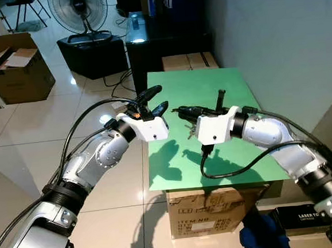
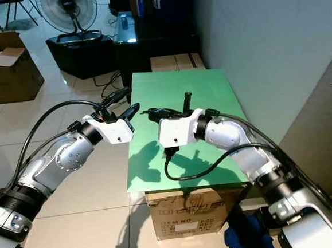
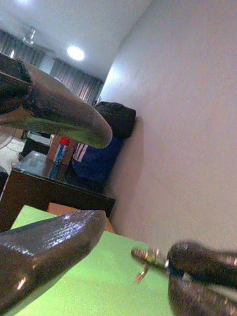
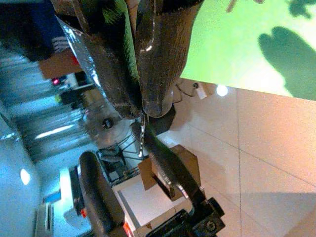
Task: Hang keys on a hook
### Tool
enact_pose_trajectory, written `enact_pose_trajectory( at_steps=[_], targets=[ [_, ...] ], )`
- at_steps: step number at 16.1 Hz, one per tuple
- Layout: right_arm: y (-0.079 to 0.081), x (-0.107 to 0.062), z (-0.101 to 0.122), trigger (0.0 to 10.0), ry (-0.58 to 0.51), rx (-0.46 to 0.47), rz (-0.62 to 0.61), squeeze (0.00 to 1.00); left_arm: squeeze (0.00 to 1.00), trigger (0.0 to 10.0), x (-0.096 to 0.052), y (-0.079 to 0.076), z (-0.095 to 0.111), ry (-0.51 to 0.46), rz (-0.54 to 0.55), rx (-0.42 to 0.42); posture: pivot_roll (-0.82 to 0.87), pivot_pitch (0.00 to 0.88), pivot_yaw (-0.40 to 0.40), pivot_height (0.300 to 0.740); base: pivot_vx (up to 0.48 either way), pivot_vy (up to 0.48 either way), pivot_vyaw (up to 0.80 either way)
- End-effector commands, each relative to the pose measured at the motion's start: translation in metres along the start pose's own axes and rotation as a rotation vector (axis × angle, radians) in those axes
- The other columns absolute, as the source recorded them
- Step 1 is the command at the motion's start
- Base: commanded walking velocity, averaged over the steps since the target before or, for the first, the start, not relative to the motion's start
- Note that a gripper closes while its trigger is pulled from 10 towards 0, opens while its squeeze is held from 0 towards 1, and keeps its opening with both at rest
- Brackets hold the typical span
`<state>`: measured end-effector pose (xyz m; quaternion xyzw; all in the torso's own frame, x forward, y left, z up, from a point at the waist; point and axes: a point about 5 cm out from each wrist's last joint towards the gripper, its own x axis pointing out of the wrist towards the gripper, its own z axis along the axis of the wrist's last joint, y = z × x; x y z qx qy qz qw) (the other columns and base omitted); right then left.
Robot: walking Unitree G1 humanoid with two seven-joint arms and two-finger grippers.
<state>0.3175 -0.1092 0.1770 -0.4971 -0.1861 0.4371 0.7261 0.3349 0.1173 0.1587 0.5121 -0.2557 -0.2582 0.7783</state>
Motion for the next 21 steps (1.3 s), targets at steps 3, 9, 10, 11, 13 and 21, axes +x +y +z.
enact_pose_trajectory(
  at_steps=[3, 9, 10, 11, 13, 21],
  targets=[
    [-0.015, 0.005, 0.005, 10.0, -0.006, -0.109, -0.009, 0.00, 0.00, 10.0, 0.004, 0.005, 0.004, -0.025, -0.016, 0.036, -0.13, 0.000, 0.033, 0.740, 0.000, 0.000, 0.00],
    [-0.014, 0.010, -0.001, 10.0, 0.034, -0.198, 0.035, 0.00, 0.00, 10.0, 0.007, 0.009, 0.010, -0.062, 0.007, 0.048, -0.13, 0.000, 0.034, 0.740, 0.000, 0.000, 0.00],
    [-0.015, 0.010, -0.002, 10.0, 0.037, -0.202, 0.030, 0.00, 0.00, 10.0, 0.008, 0.010, 0.012, -0.074, 0.013, 0.053, -0.13, 0.000, 0.034, 0.740, 0.000, 0.000, 0.00],
    [-0.017, 0.010, -0.002, 10.0, 0.042, -0.211, 0.025, 0.00, 0.00, 10.0, 0.008, 0.010, 0.013, -0.087, 0.017, 0.052, -0.13, 0.000, 0.034, 0.740, 0.000, 0.000, 0.00],
    [-0.020, 0.011, -0.003, 10.0, 0.044, -0.221, 0.016, 0.00, 0.00, 10.0, 0.008, 0.010, 0.015, -0.102, 0.016, 0.050, -0.13, 0.000, 0.038, 0.740, 0.000, 0.000, 0.00],
    [-0.032, 0.014, 0.004, 10.0, 0.005, -0.251, -0.041, 0.00, 0.00, 10.0, 0.009, 0.004, 0.016, -0.110, -0.014, 0.062, -0.13, 0.000, 0.043, 0.740, 0.000, 0.000, 0.00]
  ],
)
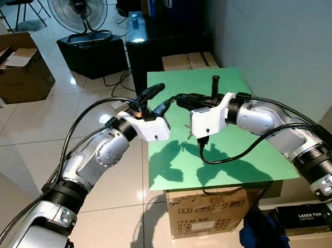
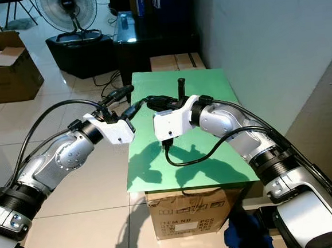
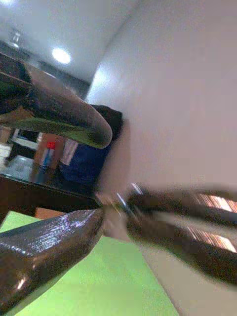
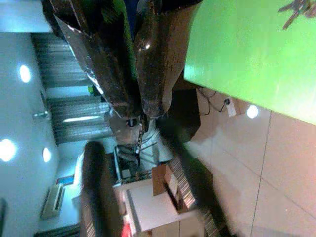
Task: Hang keys on a hook
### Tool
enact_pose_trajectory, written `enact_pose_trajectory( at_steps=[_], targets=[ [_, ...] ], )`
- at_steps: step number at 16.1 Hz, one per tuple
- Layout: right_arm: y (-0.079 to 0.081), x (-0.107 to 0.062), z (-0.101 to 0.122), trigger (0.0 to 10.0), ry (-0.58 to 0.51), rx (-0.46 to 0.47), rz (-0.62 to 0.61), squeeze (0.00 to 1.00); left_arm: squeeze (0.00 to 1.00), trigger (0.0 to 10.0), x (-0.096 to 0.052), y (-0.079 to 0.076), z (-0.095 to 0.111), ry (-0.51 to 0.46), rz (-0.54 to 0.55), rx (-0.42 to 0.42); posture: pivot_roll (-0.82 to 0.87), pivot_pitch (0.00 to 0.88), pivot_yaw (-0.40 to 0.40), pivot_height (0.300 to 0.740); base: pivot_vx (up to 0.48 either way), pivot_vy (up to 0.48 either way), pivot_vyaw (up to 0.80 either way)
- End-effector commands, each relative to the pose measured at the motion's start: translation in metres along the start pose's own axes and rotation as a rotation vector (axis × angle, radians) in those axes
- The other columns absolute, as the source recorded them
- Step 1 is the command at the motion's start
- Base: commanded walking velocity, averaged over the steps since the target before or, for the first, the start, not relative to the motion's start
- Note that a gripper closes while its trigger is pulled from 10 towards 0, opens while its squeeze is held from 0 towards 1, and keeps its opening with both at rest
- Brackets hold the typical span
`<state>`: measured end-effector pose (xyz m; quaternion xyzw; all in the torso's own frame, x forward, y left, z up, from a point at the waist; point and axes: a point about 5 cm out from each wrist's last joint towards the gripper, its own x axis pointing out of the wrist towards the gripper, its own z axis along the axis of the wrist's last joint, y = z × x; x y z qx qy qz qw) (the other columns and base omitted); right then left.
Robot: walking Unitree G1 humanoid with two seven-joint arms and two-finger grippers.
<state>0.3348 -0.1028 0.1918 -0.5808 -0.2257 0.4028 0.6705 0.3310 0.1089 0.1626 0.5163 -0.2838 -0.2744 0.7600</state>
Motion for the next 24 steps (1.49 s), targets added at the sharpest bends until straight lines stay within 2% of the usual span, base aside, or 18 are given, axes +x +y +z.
enact_pose_trajectory(
  at_steps=[1, 7, 11, 12, 13, 14, 15, 16, 20, 21, 22, 24],
  targets=[
    [-0.015, 0.001, 0.004, 10.0, -0.028, -0.029, -0.046, 0.00, 0.00, 10.0, 0.006, 0.003, 0.007, -0.043, -0.011, 0.029, -0.13, 0.000, 0.044, 0.740, 0.000, 0.000, 0.00],
    [-0.014, 0.000, -0.001, 10.0, -0.017, -0.045, -0.036, 0.00, 0.00, 10.0, 0.007, 0.005, 0.011, -0.076, 0.003, 0.029, -0.13, 0.000, 0.043, 0.740, 0.000, 0.000, 0.00],
    [-0.012, -0.003, -0.005, 10.0, -0.007, -0.053, -0.017, 0.00, 0.00, 9.8, 0.006, 0.009, 0.012, -0.095, 0.022, -0.001, -0.13, 0.000, 0.043, 0.740, 0.000, 0.000, 0.00],
    [-0.012, -0.005, -0.007, 10.0, -0.004, -0.055, -0.012, 0.00, 0.00, 6.9, 0.005, 0.010, 0.012, -0.099, 0.029, -0.011, -0.13, 0.000, 0.044, 0.740, 0.000, 0.000, 0.00],
    [-0.011, -0.006, -0.007, 10.0, -0.004, -0.055, -0.010, 0.00, 0.00, 4.5, 0.005, 0.011, 0.012, -0.103, 0.035, -0.018, -0.13, 0.000, 0.044, 0.740, 0.000, 0.000, 0.00],
    [-0.011, -0.006, -0.007, 10.0, -0.005, -0.055, -0.010, 0.00, 0.00, 4.5, 0.005, 0.011, 0.012, -0.104, 0.036, -0.020, -0.13, 0.000, 0.044, 0.740, 0.000, 0.000, 0.00],
    [-0.011, -0.006, -0.007, 10.0, -0.006, -0.056, -0.009, 0.00, 0.00, 2.9, 0.005, 0.011, 0.012, -0.105, 0.038, -0.023, -0.13, 0.000, 0.045, 0.740, 0.000, 0.000, 0.00],
    [-0.011, -0.006, -0.007, 10.0, -0.009, -0.058, -0.006, 0.00, 0.00, 0.0, 0.004, 0.011, 0.012, -0.108, 0.037, -0.029, -0.13, 0.000, 0.045, 0.740, 0.000, 0.000, 0.00],
    [-0.011, -0.004, -0.006, 10.0, -0.022, -0.066, 0.004, 0.00, 0.00, 0.2, 0.003, 0.010, 0.014, -0.116, 0.023, -0.035, -0.13, 0.000, 0.040, 0.740, 0.000, 0.000, 0.00],
    [-0.011, -0.004, -0.005, 10.0, -0.024, -0.068, 0.006, 0.00, 0.00, 1.0, 0.003, 0.010, 0.014, -0.116, 0.023, -0.035, -0.13, 0.000, 0.040, 0.740, 0.000, 0.000, 0.00],
    [-0.011, -0.004, -0.005, 10.0, -0.030, -0.073, 0.016, 0.00, 0.00, 3.9, 0.003, 0.010, 0.013, -0.113, 0.021, -0.033, -0.13, 0.000, 0.038, 0.740, 0.000, 0.000, 0.00],
    [-0.010, -0.004, -0.004, 10.0, -0.035, -0.075, 0.024, 0.00, 0.00, 4.1, 0.002, 0.010, 0.013, -0.111, 0.021, -0.032, -0.13, 0.000, 0.037, 0.740, 0.000, 0.000, 0.00]
  ],
)
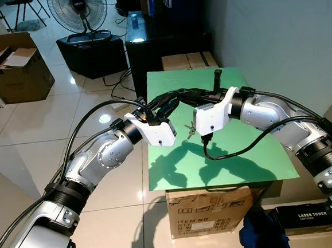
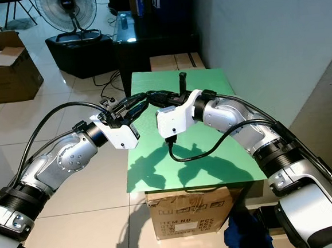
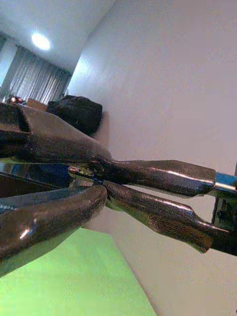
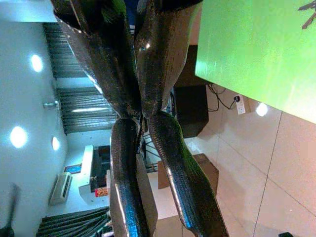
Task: Hang keys on a hook
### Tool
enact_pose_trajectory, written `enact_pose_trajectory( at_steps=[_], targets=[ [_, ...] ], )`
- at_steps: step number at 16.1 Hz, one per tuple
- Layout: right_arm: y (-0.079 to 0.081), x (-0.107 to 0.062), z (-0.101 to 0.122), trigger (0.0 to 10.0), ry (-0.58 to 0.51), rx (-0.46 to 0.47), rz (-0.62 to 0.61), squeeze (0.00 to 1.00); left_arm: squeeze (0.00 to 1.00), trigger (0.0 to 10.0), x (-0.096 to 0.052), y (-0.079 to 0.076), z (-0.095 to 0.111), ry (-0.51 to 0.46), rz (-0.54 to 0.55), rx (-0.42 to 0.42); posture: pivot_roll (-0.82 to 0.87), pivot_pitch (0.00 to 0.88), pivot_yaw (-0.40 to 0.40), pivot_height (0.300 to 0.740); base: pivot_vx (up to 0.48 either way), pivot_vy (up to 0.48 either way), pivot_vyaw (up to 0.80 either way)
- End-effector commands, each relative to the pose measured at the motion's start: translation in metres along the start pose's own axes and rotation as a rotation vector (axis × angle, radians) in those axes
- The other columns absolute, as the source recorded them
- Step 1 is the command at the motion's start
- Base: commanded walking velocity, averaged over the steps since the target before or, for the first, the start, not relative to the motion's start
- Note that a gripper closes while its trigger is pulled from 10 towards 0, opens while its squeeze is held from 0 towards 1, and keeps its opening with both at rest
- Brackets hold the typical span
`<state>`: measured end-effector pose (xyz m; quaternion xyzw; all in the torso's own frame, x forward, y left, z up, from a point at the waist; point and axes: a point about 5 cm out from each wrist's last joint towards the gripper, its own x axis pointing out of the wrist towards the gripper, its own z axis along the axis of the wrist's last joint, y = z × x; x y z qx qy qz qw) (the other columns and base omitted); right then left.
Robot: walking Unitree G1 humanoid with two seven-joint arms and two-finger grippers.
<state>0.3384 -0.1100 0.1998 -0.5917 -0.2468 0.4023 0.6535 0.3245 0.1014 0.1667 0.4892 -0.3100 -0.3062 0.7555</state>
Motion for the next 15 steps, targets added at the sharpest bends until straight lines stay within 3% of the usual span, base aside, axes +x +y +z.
enact_pose_trajectory(
  at_steps=[1, 3, 5, 6, 7, 15],
  targets=[
    [-0.0015, 0.0013, 0.0007, 10.0, -0.011, -0.025, 0.033, 0.00, 0.00, 3.6, 0.0008, 0.0092, 0.0028, -0.021, 0.028, 0.010, -0.13, 0.000, 0.037, 0.740, 0.000, 0.000, 0.00],
    [-0.0030, 0.0006, -0.0003, 10.0, -0.013, -0.030, 0.039, 0.00, 0.00, 1.3, 0.0004, 0.0094, 0.0018, -0.016, 0.028, 0.007, -0.13, 0.000, 0.037, 0.740, 0.000, 0.000, 0.00],
    [-0.0038, 0.0003, -0.0002, 10.0, -0.018, -0.035, 0.046, 0.00, 0.00, 2.3, 0.0005, 0.0099, 0.0016, -0.014, 0.029, 0.008, -0.13, 0.000, 0.036, 0.740, 0.000, 0.000, 0.00],
    [-0.0037, 0.0001, -0.0002, 10.0, -0.021, -0.039, 0.052, 0.00, 0.00, 4.9, 0.0004, 0.0102, 0.0009, -0.010, 0.030, 0.017, -0.13, 0.000, 0.036, 0.740, 0.000, 0.000, 0.00],
    [-0.0037, -0.0003, -0.0002, 10.0, -0.024, -0.041, 0.058, 0.00, 0.00, 10.0, 0.0003, 0.0107, 0.0002, -0.006, 0.034, 0.025, -0.13, 0.000, 0.034, 0.740, 0.000, 0.000, 0.00],
    [-0.0039, 0.0003, 0.0006, 10.0, -0.042, -0.046, 0.077, 0.00, 0.00, 10.0, 0.0011, 0.0133, 0.0005, -0.008, 0.047, 0.033, -0.13, 0.000, 0.034, 0.740, 0.000, 0.000, 0.00]
  ],
)
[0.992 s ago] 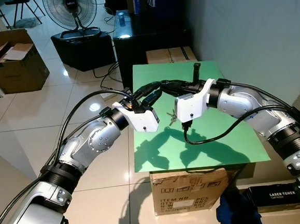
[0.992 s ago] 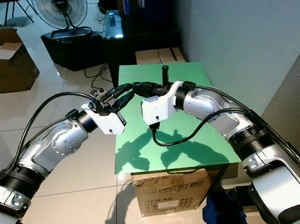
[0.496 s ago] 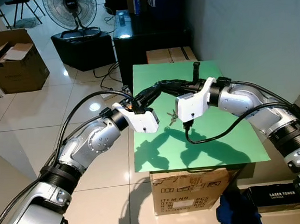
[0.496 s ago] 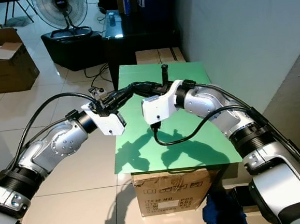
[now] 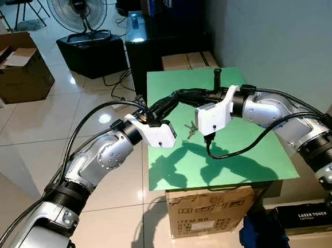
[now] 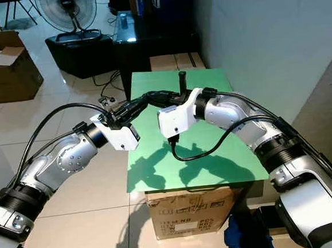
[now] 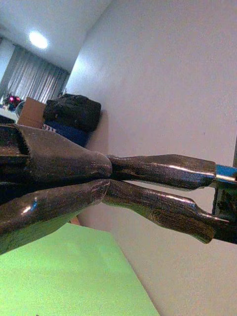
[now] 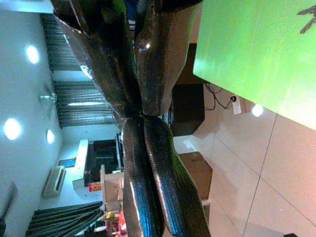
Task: Hang keys on a hook
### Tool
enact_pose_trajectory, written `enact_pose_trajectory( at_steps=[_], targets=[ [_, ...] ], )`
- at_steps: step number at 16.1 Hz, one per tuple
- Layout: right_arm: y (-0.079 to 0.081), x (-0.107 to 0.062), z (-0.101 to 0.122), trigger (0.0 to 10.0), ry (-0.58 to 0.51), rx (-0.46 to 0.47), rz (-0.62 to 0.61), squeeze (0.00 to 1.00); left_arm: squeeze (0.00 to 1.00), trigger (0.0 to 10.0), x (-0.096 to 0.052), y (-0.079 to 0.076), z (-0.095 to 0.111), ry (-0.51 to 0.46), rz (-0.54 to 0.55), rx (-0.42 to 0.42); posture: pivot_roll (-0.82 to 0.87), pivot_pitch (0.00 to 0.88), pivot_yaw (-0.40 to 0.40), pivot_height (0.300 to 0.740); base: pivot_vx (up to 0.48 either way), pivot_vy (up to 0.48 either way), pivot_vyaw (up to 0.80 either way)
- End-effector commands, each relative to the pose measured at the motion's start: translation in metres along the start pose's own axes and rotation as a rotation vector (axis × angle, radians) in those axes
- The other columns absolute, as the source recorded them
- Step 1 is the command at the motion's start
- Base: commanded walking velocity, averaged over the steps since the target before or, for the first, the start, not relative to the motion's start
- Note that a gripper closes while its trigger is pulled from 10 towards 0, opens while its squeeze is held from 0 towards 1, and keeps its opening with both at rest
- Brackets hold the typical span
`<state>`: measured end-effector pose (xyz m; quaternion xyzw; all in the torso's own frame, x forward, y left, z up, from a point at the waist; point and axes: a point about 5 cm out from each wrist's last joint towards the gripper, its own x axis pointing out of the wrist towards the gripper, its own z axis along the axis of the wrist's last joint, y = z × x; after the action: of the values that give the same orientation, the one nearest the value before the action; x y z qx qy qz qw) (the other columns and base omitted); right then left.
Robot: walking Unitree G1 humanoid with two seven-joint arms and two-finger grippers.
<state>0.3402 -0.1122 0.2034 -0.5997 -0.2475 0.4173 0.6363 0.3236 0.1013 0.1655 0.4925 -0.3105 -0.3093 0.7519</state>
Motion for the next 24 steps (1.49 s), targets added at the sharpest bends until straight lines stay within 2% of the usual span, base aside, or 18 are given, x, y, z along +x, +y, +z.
enact_pose_trajectory(
  at_steps=[1, 2, 7, 8, 9, 15, 16, 17, 18, 19, 21, 24],
  targets=[
    [0.000, 0.002, 0.003, 10.0, -0.023, -0.024, 0.043, 0.00, 0.00, 6.1, 0.002, 0.015, 0.001, -0.009, 0.057, 0.022, -0.13, 0.000, 0.034, 0.740, 0.000, 0.000, 0.00],
    [0.000, 0.002, 0.002, 10.0, -0.024, -0.024, 0.043, 0.00, 0.00, 0.0, 0.002, 0.015, 0.001, -0.014, 0.056, 0.015, -0.13, 0.000, 0.034, 0.740, 0.000, 0.000, 0.00],
    [0.000, 0.002, 0.003, 10.0, -0.031, -0.011, 0.046, 0.00, 0.00, 0.0, 0.002, 0.015, 0.002, -0.017, 0.054, 0.001, -0.13, 0.000, 0.034, 0.740, 0.000, 0.000, 0.00],
    [0.000, 0.002, 0.003, 10.0, -0.038, 0.013, 0.046, 0.70, 0.00, 0.0, 0.002, 0.015, 0.002, -0.018, 0.053, -0.002, -0.13, 0.000, 0.034, 0.740, 0.000, 0.000, 0.00],
    [0.001, 0.001, 0.003, 10.0, -0.043, 0.031, 0.048, 1.00, 0.00, 0.0, 0.002, 0.014, 0.002, -0.018, 0.052, -0.004, -0.13, 0.000, 0.036, 0.740, 0.000, 0.000, 0.00],
    [0.000, 0.000, 0.002, 10.0, -0.037, 0.030, 0.051, 1.00, 0.00, 0.0, 0.002, 0.014, 0.002, -0.019, 0.047, -0.009, -0.13, 0.000, 0.036, 0.740, 0.000, 0.000, 0.00],
    [0.000, -0.001, 0.002, 10.0, -0.036, 0.031, 0.056, 0.70, 0.00, 0.0, 0.003, 0.014, 0.002, -0.020, 0.046, -0.009, -0.13, 0.000, 0.039, 0.740, 0.000, 0.000, 0.00],
    [0.001, -0.002, 0.001, 10.0, -0.035, 0.034, 0.064, 0.05, 0.00, 0.0, 0.003, 0.014, 0.002, -0.020, 0.045, -0.009, -0.13, 0.000, 0.039, 0.740, 0.000, 0.000, 0.00],
    [0.001, -0.002, 0.001, 10.0, -0.035, 0.035, 0.067, 0.05, 0.00, 0.0, 0.003, 0.014, 0.002, -0.020, 0.045, -0.009, -0.13, 0.000, 0.039, 0.740, 0.000, 0.000, 0.00],
    [0.002, -0.003, 0.000, 10.0, -0.026, 0.054, 0.070, 0.00, 0.00, 0.0, 0.003, 0.014, 0.002, -0.022, 0.045, -0.010, -0.13, 0.000, 0.039, 0.740, 0.000, 0.000, 0.00],
    [-0.001, -0.005, -0.006, 10.0, 0.000, 0.121, 0.015, 0.00, 0.00, 0.0, 0.003, 0.014, 0.003, -0.026, 0.044, -0.012, -0.13, 0.000, 0.039, 0.740, 0.000, 0.000, 0.00],
    [-0.006, -0.009, -0.009, 10.0, 0.010, 0.135, -0.039, 0.00, 0.00, 0.0, 0.003, 0.014, 0.003, -0.029, 0.042, -0.013, -0.13, 0.000, 0.042, 0.740, 0.000, 0.000, 0.00]
  ],
)
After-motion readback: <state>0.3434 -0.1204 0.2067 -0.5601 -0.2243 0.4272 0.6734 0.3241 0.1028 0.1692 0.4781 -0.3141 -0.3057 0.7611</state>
